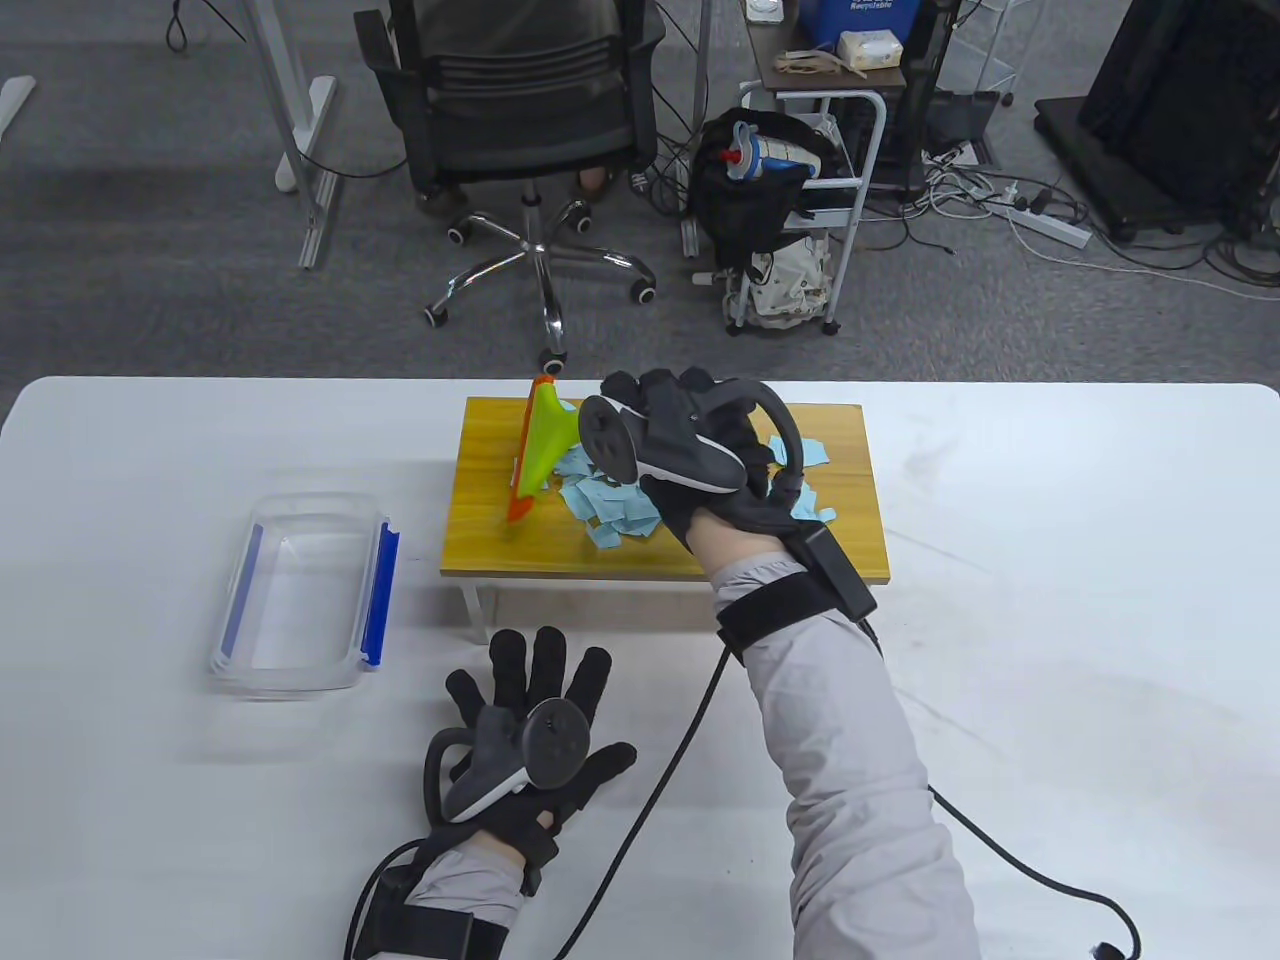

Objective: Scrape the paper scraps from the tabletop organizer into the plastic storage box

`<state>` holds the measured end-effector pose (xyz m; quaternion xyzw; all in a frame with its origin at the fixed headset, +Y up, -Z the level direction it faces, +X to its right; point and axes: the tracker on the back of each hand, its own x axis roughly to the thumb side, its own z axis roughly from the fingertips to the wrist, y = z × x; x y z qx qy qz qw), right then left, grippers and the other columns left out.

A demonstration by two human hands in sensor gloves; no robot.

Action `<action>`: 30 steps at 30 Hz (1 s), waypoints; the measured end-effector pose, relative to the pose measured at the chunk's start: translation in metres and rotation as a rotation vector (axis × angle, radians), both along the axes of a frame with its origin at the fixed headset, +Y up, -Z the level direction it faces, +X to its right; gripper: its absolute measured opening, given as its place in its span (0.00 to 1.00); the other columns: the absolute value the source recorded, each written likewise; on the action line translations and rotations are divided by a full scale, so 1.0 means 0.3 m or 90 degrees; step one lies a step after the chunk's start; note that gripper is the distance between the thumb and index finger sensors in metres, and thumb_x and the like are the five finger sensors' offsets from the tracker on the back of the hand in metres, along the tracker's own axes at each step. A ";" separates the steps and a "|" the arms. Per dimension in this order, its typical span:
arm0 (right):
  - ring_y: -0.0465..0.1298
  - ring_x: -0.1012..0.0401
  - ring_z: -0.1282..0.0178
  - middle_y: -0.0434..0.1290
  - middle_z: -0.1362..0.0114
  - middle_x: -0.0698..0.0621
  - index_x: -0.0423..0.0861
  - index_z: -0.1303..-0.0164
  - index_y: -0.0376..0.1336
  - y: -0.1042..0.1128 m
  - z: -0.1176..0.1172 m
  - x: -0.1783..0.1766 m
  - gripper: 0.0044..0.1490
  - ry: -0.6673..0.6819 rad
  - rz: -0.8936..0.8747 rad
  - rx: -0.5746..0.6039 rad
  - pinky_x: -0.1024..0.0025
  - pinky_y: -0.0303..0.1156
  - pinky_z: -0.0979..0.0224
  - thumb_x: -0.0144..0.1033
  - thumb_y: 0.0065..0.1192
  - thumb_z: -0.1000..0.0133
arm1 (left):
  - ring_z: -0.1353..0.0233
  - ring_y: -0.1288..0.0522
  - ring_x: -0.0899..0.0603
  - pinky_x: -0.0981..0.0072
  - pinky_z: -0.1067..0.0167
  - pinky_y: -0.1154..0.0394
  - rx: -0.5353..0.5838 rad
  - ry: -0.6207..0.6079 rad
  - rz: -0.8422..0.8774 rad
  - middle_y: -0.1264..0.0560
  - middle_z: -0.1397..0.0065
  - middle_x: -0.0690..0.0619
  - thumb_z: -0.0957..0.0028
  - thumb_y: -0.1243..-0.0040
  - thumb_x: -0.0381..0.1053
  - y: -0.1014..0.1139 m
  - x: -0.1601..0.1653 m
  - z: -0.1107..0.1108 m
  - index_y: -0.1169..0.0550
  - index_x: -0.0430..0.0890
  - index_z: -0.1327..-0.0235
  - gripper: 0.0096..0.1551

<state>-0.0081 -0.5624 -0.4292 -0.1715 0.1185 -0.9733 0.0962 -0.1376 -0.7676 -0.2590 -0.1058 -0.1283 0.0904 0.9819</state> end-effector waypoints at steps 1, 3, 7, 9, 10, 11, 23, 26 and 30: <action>0.81 0.43 0.52 0.74 0.35 0.42 0.51 0.26 0.57 -0.016 -0.005 -0.023 0.42 0.007 0.006 0.006 0.44 0.77 0.56 0.43 0.72 0.50 | 0.20 0.78 0.29 0.15 0.37 0.71 -0.001 0.000 0.001 0.71 0.13 0.46 0.47 0.46 0.78 0.000 -0.001 -0.001 0.62 0.64 0.21 0.55; 0.82 0.45 0.55 0.74 0.35 0.41 0.53 0.24 0.54 -0.049 -0.010 -0.064 0.44 0.018 0.045 0.004 0.48 0.78 0.60 0.44 0.70 0.49 | 0.21 0.78 0.29 0.15 0.37 0.71 -0.002 0.000 0.002 0.71 0.13 0.46 0.47 0.46 0.78 0.000 -0.001 -0.001 0.62 0.64 0.21 0.55; 0.80 0.44 0.52 0.71 0.31 0.42 0.58 0.23 0.48 -0.101 -0.020 -0.115 0.44 0.012 0.114 -0.032 0.50 0.78 0.57 0.43 0.66 0.46 | 0.21 0.78 0.28 0.15 0.37 0.71 -0.003 -0.001 0.004 0.71 0.13 0.46 0.47 0.46 0.78 0.000 -0.001 -0.001 0.61 0.64 0.21 0.55; 0.81 0.44 0.52 0.71 0.31 0.42 0.59 0.23 0.48 -0.108 -0.028 -0.114 0.44 -0.011 0.147 -0.016 0.50 0.78 0.57 0.43 0.67 0.46 | 0.20 0.78 0.28 0.15 0.37 0.71 -0.003 0.000 0.007 0.68 0.13 0.46 0.47 0.46 0.78 0.000 -0.003 -0.001 0.61 0.64 0.21 0.55; 0.81 0.44 0.53 0.71 0.32 0.41 0.58 0.23 0.48 -0.108 -0.032 -0.111 0.44 -0.018 0.145 -0.021 0.50 0.79 0.59 0.43 0.67 0.46 | 0.20 0.78 0.28 0.15 0.37 0.71 -0.004 0.000 0.007 0.68 0.13 0.46 0.47 0.46 0.78 0.000 -0.003 -0.001 0.61 0.64 0.21 0.55; 0.81 0.44 0.54 0.71 0.32 0.41 0.58 0.23 0.49 -0.105 -0.037 -0.102 0.44 -0.033 0.136 -0.040 0.50 0.79 0.59 0.43 0.68 0.46 | 0.20 0.78 0.28 0.15 0.37 0.71 -0.005 0.000 0.008 0.68 0.13 0.46 0.47 0.46 0.78 -0.001 -0.003 -0.001 0.61 0.64 0.21 0.55; 0.83 0.46 0.63 0.75 0.37 0.39 0.55 0.23 0.51 -0.079 -0.031 -0.033 0.43 -0.119 0.167 -0.076 0.58 0.79 0.69 0.44 0.69 0.46 | 0.21 0.78 0.28 0.15 0.37 0.71 -0.013 0.004 0.004 0.68 0.13 0.46 0.46 0.46 0.78 -0.001 -0.003 0.000 0.61 0.64 0.21 0.54; 0.83 0.47 0.64 0.75 0.38 0.39 0.54 0.23 0.51 -0.079 -0.033 -0.013 0.43 -0.141 0.177 -0.084 0.59 0.79 0.70 0.44 0.69 0.46 | 0.21 0.78 0.28 0.15 0.37 0.71 -0.015 0.004 0.004 0.68 0.13 0.46 0.47 0.46 0.78 -0.001 -0.004 0.000 0.61 0.64 0.21 0.55; 0.83 0.47 0.64 0.76 0.38 0.39 0.53 0.22 0.51 -0.074 -0.033 0.015 0.44 -0.167 0.183 -0.095 0.59 0.79 0.70 0.45 0.69 0.46 | 0.21 0.78 0.28 0.15 0.37 0.71 -0.017 0.005 0.003 0.68 0.13 0.46 0.47 0.46 0.78 -0.001 -0.004 0.000 0.61 0.64 0.21 0.54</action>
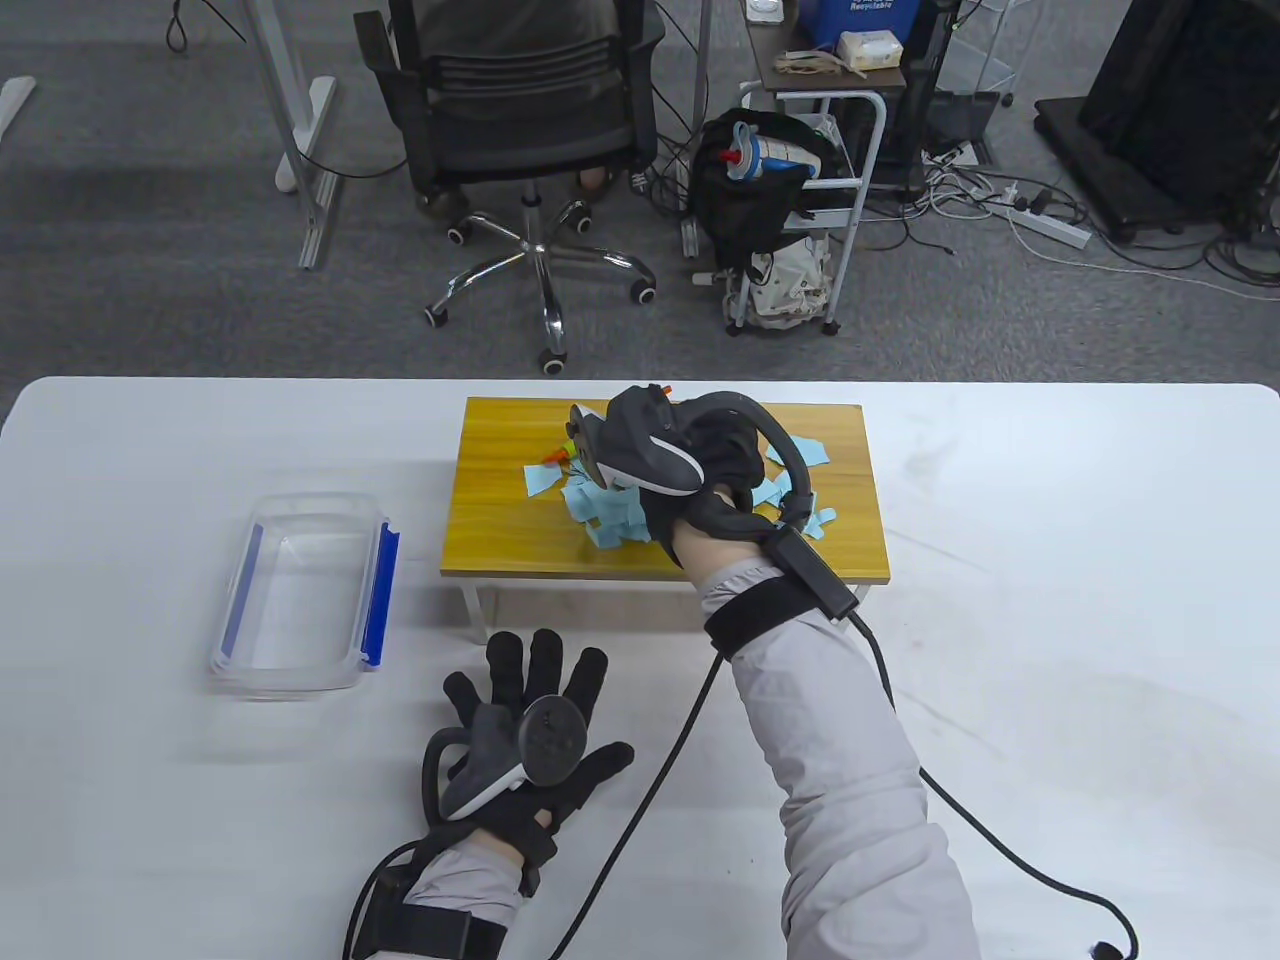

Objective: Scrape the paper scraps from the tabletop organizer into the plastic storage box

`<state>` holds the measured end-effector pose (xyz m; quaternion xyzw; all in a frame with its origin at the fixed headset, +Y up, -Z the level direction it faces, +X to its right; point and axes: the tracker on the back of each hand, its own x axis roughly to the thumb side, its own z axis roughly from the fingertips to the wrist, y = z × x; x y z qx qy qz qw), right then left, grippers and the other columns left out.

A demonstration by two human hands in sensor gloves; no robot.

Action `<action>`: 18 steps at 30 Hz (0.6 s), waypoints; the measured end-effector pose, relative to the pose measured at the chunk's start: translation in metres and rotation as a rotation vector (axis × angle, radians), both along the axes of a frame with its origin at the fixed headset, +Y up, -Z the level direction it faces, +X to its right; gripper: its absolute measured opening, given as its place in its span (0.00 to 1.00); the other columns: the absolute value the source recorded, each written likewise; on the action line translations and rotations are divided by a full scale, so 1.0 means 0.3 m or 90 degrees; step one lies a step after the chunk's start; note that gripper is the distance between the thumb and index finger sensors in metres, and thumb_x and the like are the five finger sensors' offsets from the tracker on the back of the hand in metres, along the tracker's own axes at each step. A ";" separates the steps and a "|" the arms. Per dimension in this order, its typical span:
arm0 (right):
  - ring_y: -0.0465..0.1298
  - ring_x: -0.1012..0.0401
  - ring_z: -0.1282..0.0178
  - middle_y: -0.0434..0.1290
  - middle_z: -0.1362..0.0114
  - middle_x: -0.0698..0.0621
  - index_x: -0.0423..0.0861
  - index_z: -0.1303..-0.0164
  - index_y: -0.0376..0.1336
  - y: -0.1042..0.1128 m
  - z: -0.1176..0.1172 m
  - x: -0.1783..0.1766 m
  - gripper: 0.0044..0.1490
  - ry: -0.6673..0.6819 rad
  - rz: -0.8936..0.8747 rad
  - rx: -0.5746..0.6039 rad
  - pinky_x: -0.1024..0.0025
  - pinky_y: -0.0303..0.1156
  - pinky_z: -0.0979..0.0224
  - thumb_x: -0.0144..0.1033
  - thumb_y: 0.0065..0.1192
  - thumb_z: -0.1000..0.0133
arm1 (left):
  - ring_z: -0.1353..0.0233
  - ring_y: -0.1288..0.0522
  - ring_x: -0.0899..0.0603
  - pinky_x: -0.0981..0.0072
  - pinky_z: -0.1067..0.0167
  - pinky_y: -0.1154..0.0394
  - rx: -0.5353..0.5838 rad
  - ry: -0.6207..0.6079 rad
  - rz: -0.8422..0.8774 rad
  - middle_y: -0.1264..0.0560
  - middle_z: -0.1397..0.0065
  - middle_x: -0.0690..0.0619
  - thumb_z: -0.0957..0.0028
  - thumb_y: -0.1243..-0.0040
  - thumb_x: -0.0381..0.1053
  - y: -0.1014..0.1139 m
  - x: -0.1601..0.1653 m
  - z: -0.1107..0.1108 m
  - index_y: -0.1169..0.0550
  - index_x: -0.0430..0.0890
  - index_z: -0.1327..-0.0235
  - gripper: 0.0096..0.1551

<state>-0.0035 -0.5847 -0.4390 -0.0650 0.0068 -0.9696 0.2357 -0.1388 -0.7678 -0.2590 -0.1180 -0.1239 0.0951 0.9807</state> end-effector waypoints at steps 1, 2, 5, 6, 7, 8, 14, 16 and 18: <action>0.83 0.47 0.65 0.76 0.39 0.39 0.53 0.22 0.51 0.004 0.003 0.011 0.44 -0.009 0.004 -0.002 0.60 0.79 0.70 0.45 0.69 0.46 | 0.21 0.78 0.28 0.15 0.37 0.71 0.000 0.001 0.000 0.68 0.13 0.46 0.46 0.46 0.78 0.000 0.000 0.000 0.61 0.64 0.21 0.54; 0.83 0.47 0.65 0.76 0.39 0.39 0.53 0.22 0.51 0.005 0.004 0.018 0.44 -0.015 0.005 -0.003 0.60 0.79 0.70 0.45 0.69 0.46 | 0.21 0.78 0.28 0.15 0.37 0.71 -0.001 0.001 0.000 0.69 0.13 0.46 0.46 0.46 0.78 0.000 0.000 0.000 0.61 0.64 0.21 0.54; 0.82 0.47 0.64 0.75 0.39 0.39 0.52 0.22 0.50 0.016 0.011 0.042 0.44 -0.031 0.013 0.004 0.60 0.78 0.69 0.45 0.69 0.45 | 0.21 0.78 0.28 0.15 0.37 0.71 -0.002 0.002 0.001 0.68 0.13 0.46 0.46 0.46 0.78 0.000 -0.001 -0.001 0.61 0.64 0.21 0.54; 0.83 0.47 0.64 0.76 0.39 0.39 0.52 0.22 0.51 0.020 0.012 0.044 0.44 -0.028 0.016 0.013 0.61 0.78 0.69 0.45 0.69 0.46 | 0.21 0.78 0.28 0.15 0.37 0.71 -0.002 0.002 0.001 0.68 0.13 0.46 0.46 0.46 0.78 0.000 -0.001 -0.001 0.61 0.64 0.21 0.54; 0.82 0.48 0.64 0.76 0.40 0.39 0.51 0.22 0.51 0.031 0.013 0.046 0.44 -0.025 0.018 0.030 0.61 0.78 0.69 0.45 0.68 0.46 | 0.21 0.78 0.28 0.15 0.37 0.71 -0.002 0.003 0.000 0.68 0.13 0.46 0.46 0.46 0.78 0.000 -0.001 -0.002 0.61 0.64 0.21 0.54; 0.82 0.47 0.64 0.75 0.39 0.40 0.51 0.22 0.51 0.034 0.012 0.046 0.44 -0.023 0.013 0.037 0.61 0.78 0.68 0.45 0.68 0.46 | 0.21 0.78 0.28 0.15 0.37 0.71 -0.002 0.003 0.001 0.68 0.13 0.46 0.46 0.46 0.78 0.001 -0.002 -0.002 0.61 0.64 0.21 0.54; 0.81 0.44 0.56 0.74 0.37 0.41 0.48 0.24 0.55 0.071 0.016 -0.001 0.42 0.074 -0.105 0.054 0.52 0.77 0.60 0.42 0.71 0.47 | 0.21 0.78 0.28 0.15 0.37 0.71 -0.003 0.005 0.000 0.68 0.13 0.46 0.46 0.47 0.78 0.000 -0.003 -0.003 0.61 0.64 0.21 0.54; 0.79 0.42 0.51 0.73 0.36 0.41 0.47 0.26 0.57 0.072 0.021 -0.027 0.41 0.123 -0.138 0.032 0.47 0.76 0.55 0.40 0.72 0.49 | 0.21 0.78 0.28 0.15 0.37 0.71 -0.005 0.005 0.000 0.68 0.13 0.46 0.46 0.46 0.78 0.000 -0.003 -0.003 0.61 0.64 0.21 0.54; 0.77 0.41 0.46 0.72 0.34 0.43 0.48 0.29 0.59 0.063 0.026 -0.050 0.39 0.170 -0.165 -0.007 0.43 0.74 0.49 0.37 0.74 0.50 | 0.21 0.78 0.28 0.15 0.37 0.71 -0.006 0.005 0.000 0.68 0.13 0.46 0.46 0.46 0.78 0.001 -0.003 -0.003 0.61 0.64 0.21 0.54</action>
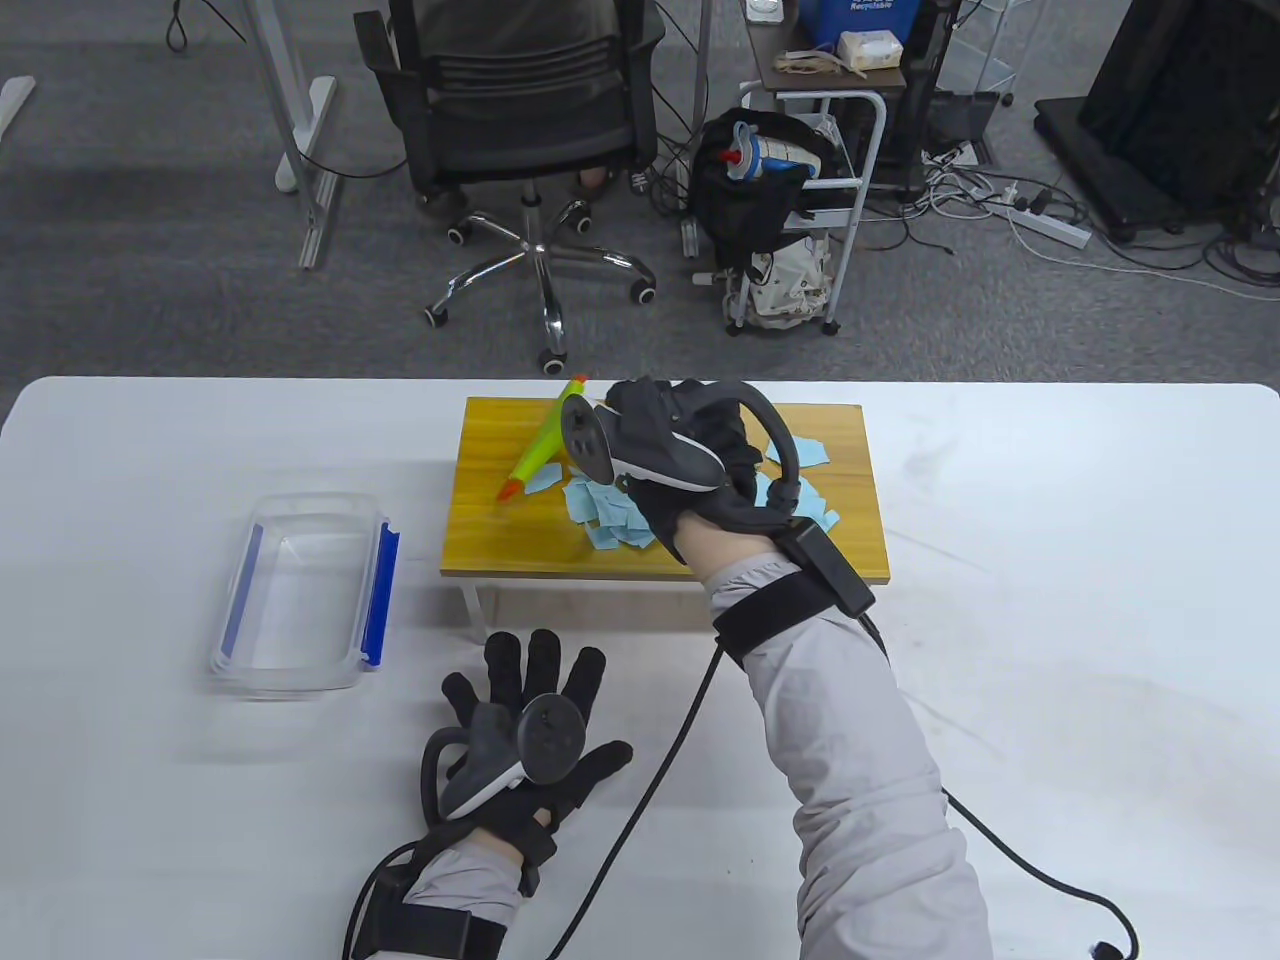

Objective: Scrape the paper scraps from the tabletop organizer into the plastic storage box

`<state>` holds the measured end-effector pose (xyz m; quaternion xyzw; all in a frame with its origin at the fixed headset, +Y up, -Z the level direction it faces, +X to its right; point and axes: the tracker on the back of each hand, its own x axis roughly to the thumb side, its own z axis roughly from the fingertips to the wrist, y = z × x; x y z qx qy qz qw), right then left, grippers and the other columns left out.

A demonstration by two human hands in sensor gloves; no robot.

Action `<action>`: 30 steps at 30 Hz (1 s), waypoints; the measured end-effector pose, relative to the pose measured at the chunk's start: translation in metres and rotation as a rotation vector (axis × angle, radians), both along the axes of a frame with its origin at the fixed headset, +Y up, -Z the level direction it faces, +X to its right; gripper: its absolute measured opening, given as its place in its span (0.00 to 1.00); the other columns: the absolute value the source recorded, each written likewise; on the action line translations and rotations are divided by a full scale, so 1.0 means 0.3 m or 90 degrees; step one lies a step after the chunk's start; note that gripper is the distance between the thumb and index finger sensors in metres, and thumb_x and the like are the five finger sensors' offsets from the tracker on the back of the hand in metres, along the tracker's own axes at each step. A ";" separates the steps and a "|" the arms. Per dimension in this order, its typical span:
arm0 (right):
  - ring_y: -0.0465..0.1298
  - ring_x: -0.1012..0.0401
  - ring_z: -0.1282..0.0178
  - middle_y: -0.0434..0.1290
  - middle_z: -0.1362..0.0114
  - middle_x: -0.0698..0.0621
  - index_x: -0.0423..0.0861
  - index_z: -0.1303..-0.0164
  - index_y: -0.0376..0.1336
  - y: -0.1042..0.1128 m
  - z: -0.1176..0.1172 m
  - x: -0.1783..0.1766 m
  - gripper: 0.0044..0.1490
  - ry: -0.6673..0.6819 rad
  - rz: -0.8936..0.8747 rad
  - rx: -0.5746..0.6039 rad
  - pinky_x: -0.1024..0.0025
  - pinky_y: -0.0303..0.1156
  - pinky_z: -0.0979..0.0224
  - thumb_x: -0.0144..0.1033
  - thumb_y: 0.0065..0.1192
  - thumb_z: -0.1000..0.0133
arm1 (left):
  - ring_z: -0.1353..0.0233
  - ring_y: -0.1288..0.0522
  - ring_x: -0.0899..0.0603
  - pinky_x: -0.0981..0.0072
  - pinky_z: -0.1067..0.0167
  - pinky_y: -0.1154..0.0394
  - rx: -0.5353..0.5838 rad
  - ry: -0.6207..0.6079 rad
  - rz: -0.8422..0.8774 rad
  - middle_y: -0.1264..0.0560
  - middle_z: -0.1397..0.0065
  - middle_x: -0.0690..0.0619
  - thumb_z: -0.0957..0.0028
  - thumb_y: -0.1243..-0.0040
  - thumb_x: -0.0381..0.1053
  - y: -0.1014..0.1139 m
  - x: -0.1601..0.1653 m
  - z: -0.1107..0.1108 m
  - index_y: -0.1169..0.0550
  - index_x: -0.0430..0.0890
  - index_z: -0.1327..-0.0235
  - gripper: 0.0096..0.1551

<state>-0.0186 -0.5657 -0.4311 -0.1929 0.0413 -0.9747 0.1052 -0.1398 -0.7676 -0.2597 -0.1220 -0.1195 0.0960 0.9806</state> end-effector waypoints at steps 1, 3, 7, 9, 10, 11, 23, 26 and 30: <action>0.75 0.41 0.43 0.71 0.33 0.43 0.49 0.29 0.59 -0.008 0.006 -0.012 0.39 0.032 -0.007 -0.032 0.41 0.72 0.46 0.37 0.74 0.50 | 0.21 0.78 0.28 0.15 0.37 0.71 0.000 0.000 0.000 0.68 0.13 0.46 0.46 0.46 0.78 0.000 0.000 0.000 0.61 0.64 0.21 0.54; 0.73 0.41 0.39 0.70 0.31 0.45 0.51 0.30 0.59 -0.022 0.017 -0.024 0.38 0.086 -0.017 -0.064 0.37 0.69 0.41 0.36 0.73 0.50 | 0.21 0.78 0.28 0.15 0.37 0.71 0.001 0.001 0.000 0.69 0.13 0.46 0.46 0.46 0.78 0.001 -0.001 -0.001 0.61 0.64 0.20 0.54; 0.71 0.41 0.35 0.68 0.29 0.46 0.53 0.29 0.58 -0.065 0.007 -0.014 0.38 0.069 0.022 -0.082 0.34 0.66 0.36 0.33 0.73 0.50 | 0.21 0.78 0.28 0.15 0.37 0.71 0.000 0.000 0.002 0.68 0.13 0.46 0.46 0.46 0.78 0.001 -0.002 -0.001 0.60 0.63 0.20 0.54; 0.71 0.41 0.33 0.68 0.29 0.46 0.54 0.30 0.58 -0.066 -0.004 0.005 0.38 0.043 0.041 -0.070 0.34 0.66 0.35 0.31 0.73 0.50 | 0.21 0.78 0.28 0.15 0.37 0.71 0.001 0.000 0.004 0.68 0.13 0.46 0.46 0.46 0.78 0.001 -0.003 -0.002 0.60 0.63 0.20 0.54; 0.71 0.41 0.32 0.68 0.28 0.46 0.55 0.30 0.58 -0.064 -0.012 0.019 0.38 0.027 0.043 -0.062 0.33 0.65 0.34 0.30 0.74 0.50 | 0.21 0.78 0.28 0.15 0.37 0.71 0.001 0.001 0.004 0.68 0.13 0.46 0.46 0.46 0.78 0.001 -0.003 -0.002 0.60 0.63 0.20 0.54; 0.71 0.41 0.32 0.68 0.28 0.46 0.55 0.30 0.59 -0.061 -0.016 0.028 0.38 0.019 0.045 -0.061 0.33 0.65 0.34 0.28 0.74 0.50 | 0.21 0.78 0.28 0.15 0.37 0.71 0.000 0.001 0.004 0.68 0.13 0.46 0.46 0.46 0.78 0.001 -0.004 -0.002 0.60 0.63 0.20 0.54; 0.68 0.41 0.27 0.68 0.27 0.48 0.58 0.32 0.61 -0.034 -0.035 0.164 0.38 -0.021 0.072 0.014 0.31 0.60 0.27 0.24 0.75 0.50 | 0.21 0.78 0.28 0.15 0.37 0.71 -0.010 0.002 0.002 0.69 0.13 0.46 0.46 0.47 0.78 0.000 -0.005 -0.002 0.60 0.63 0.20 0.54; 0.68 0.41 0.26 0.67 0.26 0.48 0.58 0.33 0.61 -0.033 -0.039 0.193 0.38 -0.037 0.067 0.015 0.31 0.59 0.26 0.24 0.75 0.50 | 0.21 0.78 0.28 0.15 0.37 0.71 -0.013 0.002 0.001 0.71 0.13 0.46 0.46 0.47 0.78 0.001 -0.005 -0.001 0.61 0.63 0.20 0.54; 0.67 0.41 0.26 0.67 0.26 0.48 0.58 0.33 0.61 -0.028 -0.043 0.227 0.37 -0.053 0.058 0.012 0.31 0.58 0.25 0.23 0.75 0.50 | 0.21 0.78 0.28 0.15 0.37 0.71 -0.010 0.003 0.001 0.71 0.13 0.46 0.46 0.47 0.78 0.001 -0.005 -0.002 0.60 0.63 0.20 0.54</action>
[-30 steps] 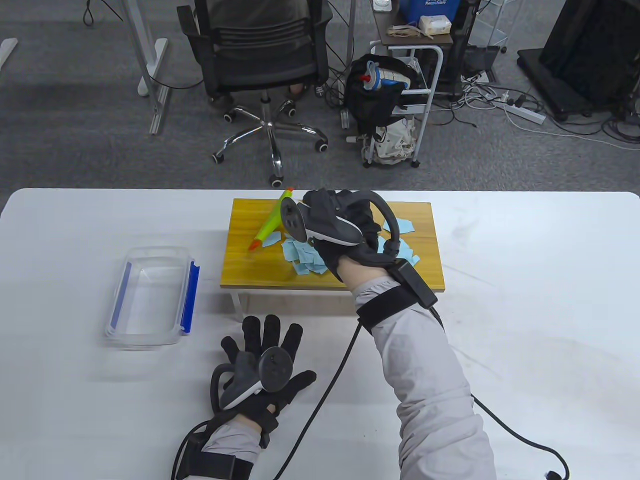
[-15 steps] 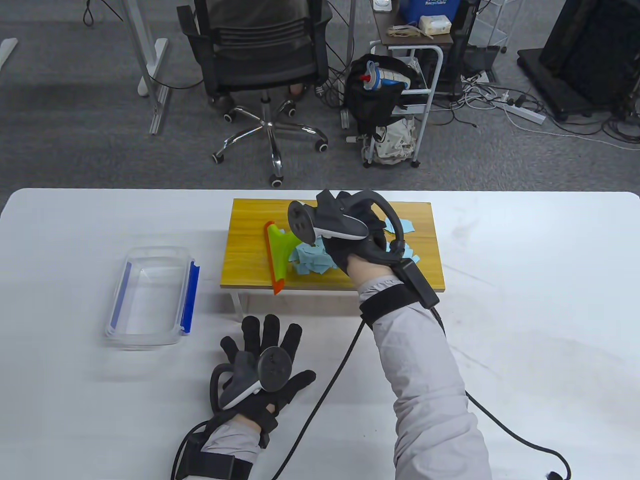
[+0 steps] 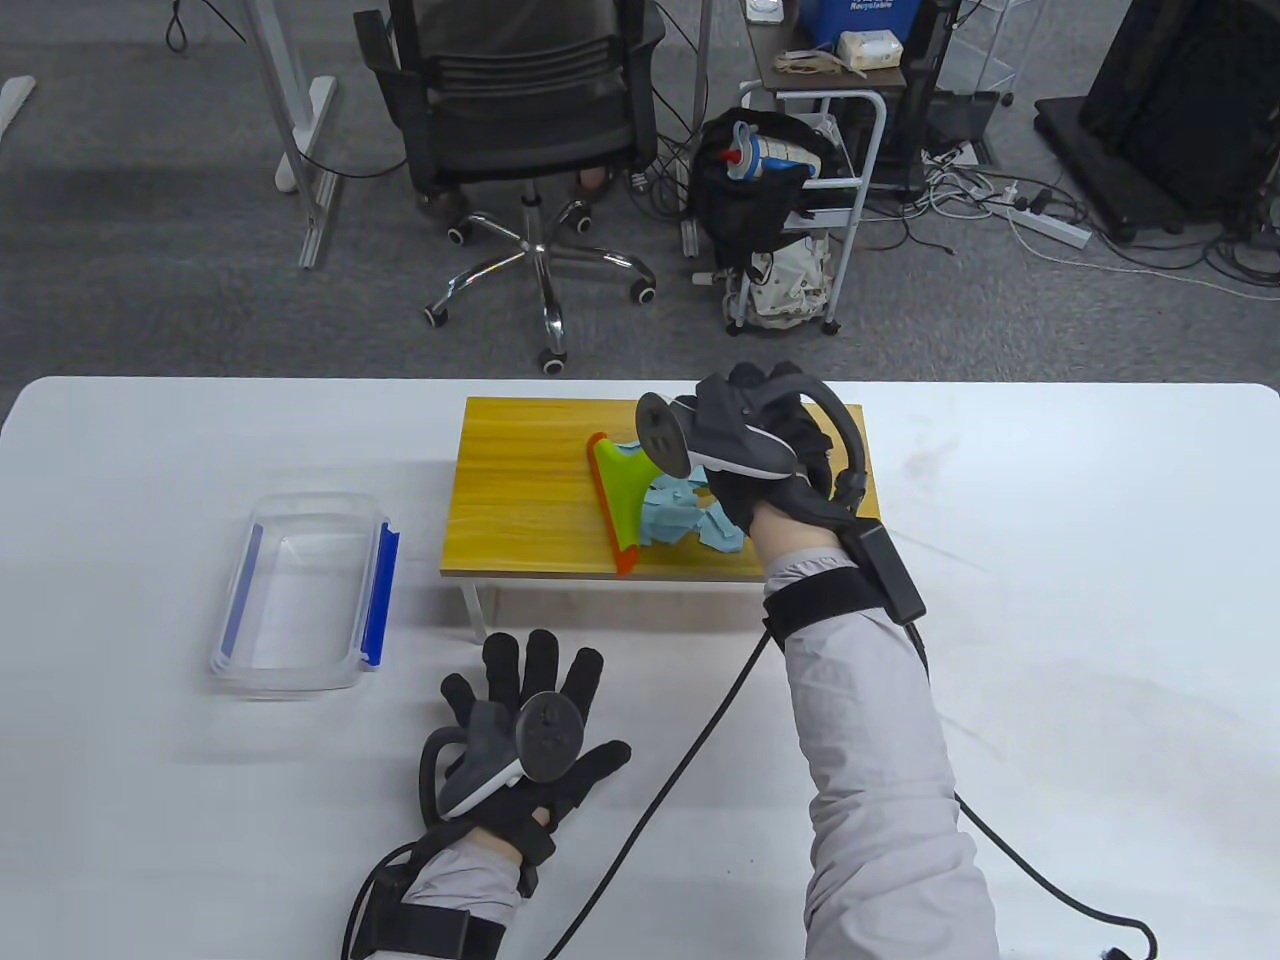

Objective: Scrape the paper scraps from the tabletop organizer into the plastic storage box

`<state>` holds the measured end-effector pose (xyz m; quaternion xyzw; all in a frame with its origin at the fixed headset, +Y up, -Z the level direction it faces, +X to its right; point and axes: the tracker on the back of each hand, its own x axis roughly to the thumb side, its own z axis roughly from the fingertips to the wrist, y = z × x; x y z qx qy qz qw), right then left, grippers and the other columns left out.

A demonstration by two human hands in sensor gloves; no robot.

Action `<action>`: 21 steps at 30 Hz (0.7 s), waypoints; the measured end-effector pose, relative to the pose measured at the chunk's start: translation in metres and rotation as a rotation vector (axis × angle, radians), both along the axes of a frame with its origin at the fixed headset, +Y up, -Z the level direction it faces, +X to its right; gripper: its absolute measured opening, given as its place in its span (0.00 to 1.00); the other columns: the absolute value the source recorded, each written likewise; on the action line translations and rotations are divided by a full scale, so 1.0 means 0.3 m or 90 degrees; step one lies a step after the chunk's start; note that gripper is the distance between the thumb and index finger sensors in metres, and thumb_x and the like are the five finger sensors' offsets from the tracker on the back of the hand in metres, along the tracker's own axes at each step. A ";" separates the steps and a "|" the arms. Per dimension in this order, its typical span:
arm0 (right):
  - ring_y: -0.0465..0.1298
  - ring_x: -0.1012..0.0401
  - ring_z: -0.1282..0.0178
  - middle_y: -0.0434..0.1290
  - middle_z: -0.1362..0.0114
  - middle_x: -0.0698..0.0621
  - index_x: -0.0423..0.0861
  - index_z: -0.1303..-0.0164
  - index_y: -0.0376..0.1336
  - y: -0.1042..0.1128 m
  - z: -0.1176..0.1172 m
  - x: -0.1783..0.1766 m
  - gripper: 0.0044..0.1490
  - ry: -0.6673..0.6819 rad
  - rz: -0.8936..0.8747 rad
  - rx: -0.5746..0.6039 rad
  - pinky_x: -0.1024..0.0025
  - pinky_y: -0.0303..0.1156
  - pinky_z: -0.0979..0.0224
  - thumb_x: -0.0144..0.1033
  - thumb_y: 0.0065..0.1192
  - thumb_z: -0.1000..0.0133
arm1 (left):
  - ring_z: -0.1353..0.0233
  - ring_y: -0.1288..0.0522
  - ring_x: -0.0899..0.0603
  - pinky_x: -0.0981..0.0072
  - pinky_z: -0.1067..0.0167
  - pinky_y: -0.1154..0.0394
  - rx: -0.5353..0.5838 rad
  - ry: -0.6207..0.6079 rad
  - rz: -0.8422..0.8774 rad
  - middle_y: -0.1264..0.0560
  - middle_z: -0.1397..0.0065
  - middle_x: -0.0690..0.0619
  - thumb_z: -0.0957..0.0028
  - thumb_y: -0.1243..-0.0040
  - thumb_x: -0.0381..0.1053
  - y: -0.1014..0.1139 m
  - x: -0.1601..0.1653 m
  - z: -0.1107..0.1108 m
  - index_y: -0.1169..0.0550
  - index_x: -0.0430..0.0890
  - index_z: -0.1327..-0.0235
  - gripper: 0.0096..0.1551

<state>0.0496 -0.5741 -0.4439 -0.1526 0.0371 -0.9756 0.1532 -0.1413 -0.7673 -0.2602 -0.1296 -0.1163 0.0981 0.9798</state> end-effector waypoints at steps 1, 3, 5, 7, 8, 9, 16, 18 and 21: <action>0.67 0.41 0.25 0.67 0.26 0.48 0.58 0.33 0.62 0.003 0.000 0.005 0.37 -0.004 0.000 0.001 0.31 0.58 0.25 0.23 0.75 0.50 | 0.21 0.78 0.28 0.15 0.37 0.71 0.001 0.000 -0.001 0.71 0.13 0.46 0.46 0.47 0.78 0.000 0.000 0.000 0.61 0.63 0.20 0.54; 0.66 0.41 0.25 0.67 0.26 0.48 0.58 0.33 0.62 0.010 -0.001 0.015 0.37 -0.011 0.002 0.000 0.31 0.58 0.25 0.22 0.75 0.50 | 0.21 0.78 0.28 0.15 0.37 0.71 0.000 0.000 -0.001 0.71 0.13 0.46 0.46 0.47 0.78 0.000 0.000 0.000 0.60 0.63 0.20 0.54; 0.66 0.41 0.26 0.67 0.26 0.48 0.57 0.34 0.63 0.021 0.003 0.021 0.36 -0.006 -0.016 0.016 0.31 0.58 0.25 0.22 0.75 0.51 | 0.21 0.78 0.28 0.15 0.37 0.71 -0.001 -0.001 -0.001 0.71 0.13 0.46 0.46 0.47 0.78 -0.001 0.001 0.000 0.61 0.63 0.20 0.54; 0.67 0.40 0.27 0.68 0.27 0.48 0.57 0.33 0.62 0.030 0.004 0.029 0.37 -0.008 -0.052 0.027 0.30 0.60 0.26 0.23 0.75 0.51 | 0.21 0.78 0.28 0.15 0.37 0.71 0.000 -0.001 -0.001 0.71 0.13 0.46 0.46 0.47 0.78 0.000 0.001 0.000 0.60 0.63 0.20 0.54; 0.68 0.39 0.28 0.68 0.27 0.47 0.56 0.33 0.62 0.033 0.002 0.033 0.37 -0.012 -0.071 0.032 0.30 0.61 0.28 0.24 0.75 0.51 | 0.21 0.78 0.28 0.15 0.37 0.71 0.001 0.000 0.001 0.71 0.13 0.46 0.46 0.47 0.78 0.001 0.001 -0.001 0.60 0.63 0.20 0.54; 0.69 0.39 0.29 0.69 0.27 0.47 0.56 0.32 0.61 0.035 0.002 0.035 0.37 -0.022 -0.087 0.038 0.29 0.62 0.29 0.25 0.75 0.51 | 0.21 0.78 0.28 0.15 0.37 0.71 0.001 0.000 0.002 0.71 0.13 0.46 0.46 0.47 0.78 0.000 0.001 -0.001 0.60 0.63 0.20 0.54; 0.80 0.42 0.46 0.73 0.32 0.41 0.53 0.26 0.57 0.001 0.009 -0.019 0.43 -0.034 -0.048 0.070 0.40 0.76 0.44 0.34 0.75 0.51 | 0.21 0.78 0.28 0.15 0.37 0.71 0.000 0.000 0.000 0.71 0.13 0.46 0.46 0.47 0.78 -0.001 0.001 -0.001 0.60 0.63 0.20 0.54; 0.81 0.44 0.47 0.73 0.32 0.42 0.55 0.26 0.55 -0.033 0.016 -0.040 0.43 -0.024 0.001 0.067 0.43 0.78 0.46 0.36 0.75 0.50 | 0.21 0.78 0.28 0.15 0.37 0.71 0.001 0.000 -0.001 0.71 0.13 0.46 0.46 0.47 0.78 -0.001 0.000 -0.001 0.60 0.63 0.20 0.54; 0.83 0.45 0.51 0.74 0.33 0.42 0.56 0.26 0.54 -0.058 0.020 -0.036 0.44 -0.021 0.032 0.055 0.46 0.80 0.49 0.39 0.74 0.50 | 0.21 0.78 0.28 0.15 0.37 0.71 0.000 0.002 0.001 0.71 0.13 0.46 0.46 0.47 0.78 0.000 -0.002 -0.001 0.60 0.63 0.20 0.54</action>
